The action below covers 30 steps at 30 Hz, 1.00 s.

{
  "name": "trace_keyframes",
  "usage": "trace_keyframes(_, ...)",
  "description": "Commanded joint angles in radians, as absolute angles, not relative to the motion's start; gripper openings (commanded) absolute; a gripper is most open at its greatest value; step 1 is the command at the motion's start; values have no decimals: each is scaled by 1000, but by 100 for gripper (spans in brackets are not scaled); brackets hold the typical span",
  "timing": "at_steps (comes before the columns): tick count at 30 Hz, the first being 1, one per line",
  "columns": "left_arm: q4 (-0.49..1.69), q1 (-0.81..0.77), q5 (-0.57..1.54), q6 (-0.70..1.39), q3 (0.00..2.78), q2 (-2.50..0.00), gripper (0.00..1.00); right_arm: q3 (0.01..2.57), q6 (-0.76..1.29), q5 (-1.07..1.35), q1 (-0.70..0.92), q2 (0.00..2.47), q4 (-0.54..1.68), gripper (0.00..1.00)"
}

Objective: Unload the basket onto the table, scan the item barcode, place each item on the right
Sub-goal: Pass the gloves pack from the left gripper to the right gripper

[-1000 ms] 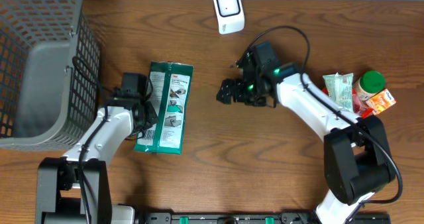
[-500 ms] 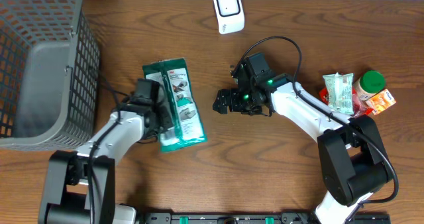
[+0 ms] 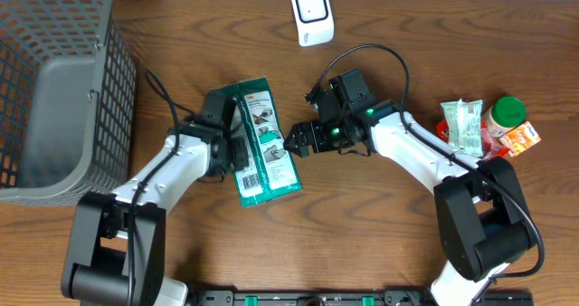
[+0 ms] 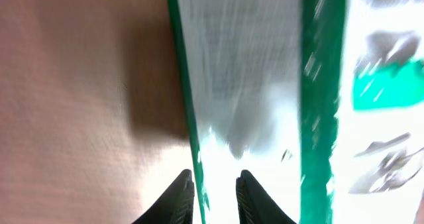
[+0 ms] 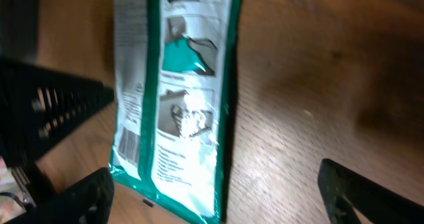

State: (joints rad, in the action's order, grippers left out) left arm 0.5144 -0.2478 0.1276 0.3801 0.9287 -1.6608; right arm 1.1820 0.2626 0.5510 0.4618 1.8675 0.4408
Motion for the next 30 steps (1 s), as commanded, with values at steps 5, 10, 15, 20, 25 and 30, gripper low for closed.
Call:
trace_keyframes(5,482,-241,77,361,947,-1747,24,1175,215,579,465,1870,407,92)
trace_keyframes(10,465,-241,78,361,947,-1837,25,1175,216,540,488,1887,378,90)
trace_keyframes(15,466,-241,134,379,947,-1852,25,1175,229,540,517,1926,354,81)
trace_keyframes(20,466,-244,176,379,947,-1856,25,1175,336,541,529,1990,338,75)
trace_keyframes(25,467,-255,176,379,946,-1869,25,1175,363,646,527,2051,296,73)
trace_keyframes(30,494,-279,176,392,946,-1872,25,1174,386,748,530,2075,299,66)
